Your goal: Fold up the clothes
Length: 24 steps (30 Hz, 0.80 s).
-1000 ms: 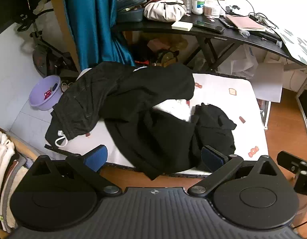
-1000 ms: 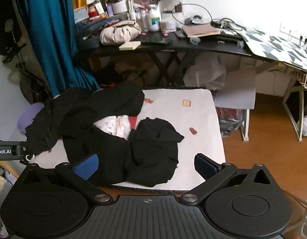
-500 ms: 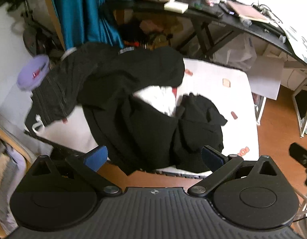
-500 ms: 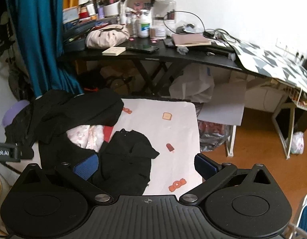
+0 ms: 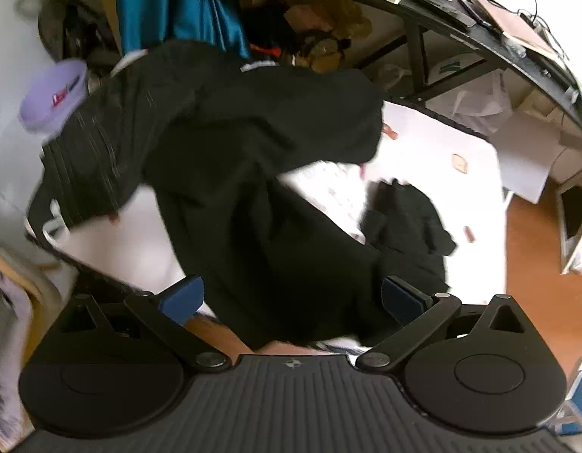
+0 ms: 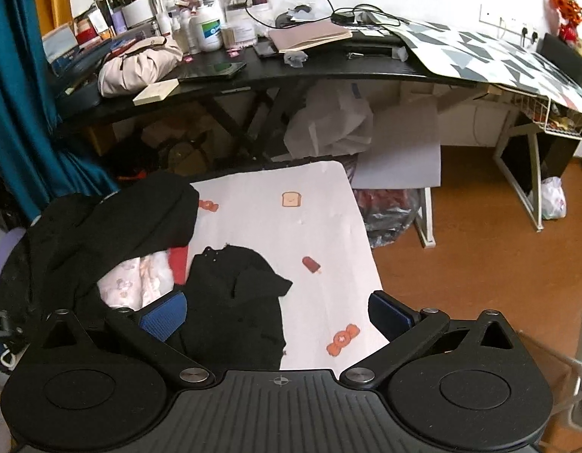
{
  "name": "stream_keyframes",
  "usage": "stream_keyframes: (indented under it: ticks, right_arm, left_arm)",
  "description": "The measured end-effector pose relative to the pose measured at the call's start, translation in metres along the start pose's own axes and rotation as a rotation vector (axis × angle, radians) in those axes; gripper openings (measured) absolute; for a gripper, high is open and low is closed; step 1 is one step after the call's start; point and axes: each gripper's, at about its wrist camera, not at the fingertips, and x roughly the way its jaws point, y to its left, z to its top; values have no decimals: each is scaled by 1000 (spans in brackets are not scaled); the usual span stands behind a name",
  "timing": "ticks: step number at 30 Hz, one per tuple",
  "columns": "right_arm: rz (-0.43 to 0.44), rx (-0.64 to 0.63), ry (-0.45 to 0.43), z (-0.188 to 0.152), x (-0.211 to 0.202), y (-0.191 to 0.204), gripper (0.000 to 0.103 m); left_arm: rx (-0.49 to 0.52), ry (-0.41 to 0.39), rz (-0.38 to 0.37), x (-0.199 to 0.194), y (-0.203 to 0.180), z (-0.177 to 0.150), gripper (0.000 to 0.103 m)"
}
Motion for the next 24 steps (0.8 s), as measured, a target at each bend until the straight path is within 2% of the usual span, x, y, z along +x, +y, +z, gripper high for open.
stream_keyframes:
  ticks: [1,3,6,8,11,16,18,22,23,24]
  right_arm:
    - [7,1,5,2,4,2,101]
    - [19,4,25,4,15,3,87]
    - [18,6,75,4,39,5,70]
    - [17,8,104,4,57,5,64]
    - [37,0,143,4,89,7,62]
    - [95,22,211,6,158,15,62]
    - [98,34,229,5,191,22,64]
    - [91,92,298,3,258,29,62]
    - [91,113,323,2,273,29,60]
    - [87,116,343,2,280,26,52]
  left_arm:
    - [20,-9,13,1,1,3,102]
    - [50,-31,22,3,3,7,102]
    - [50,-48,-20,13,9,8,102]
    - [47,-54,-54,21,13,7,102]
    - [17,-46,-68,31,21,1,102]
    - [-29,-14,-17,37,37,-8,102]
    - [-38,-8,30,36,43,-7,102]
    - [-86,-31,139,28,45,-1,102]
    - [-105,-36,161,26,44,0,102]
    - [-127,-38,182,26,41,0,102]
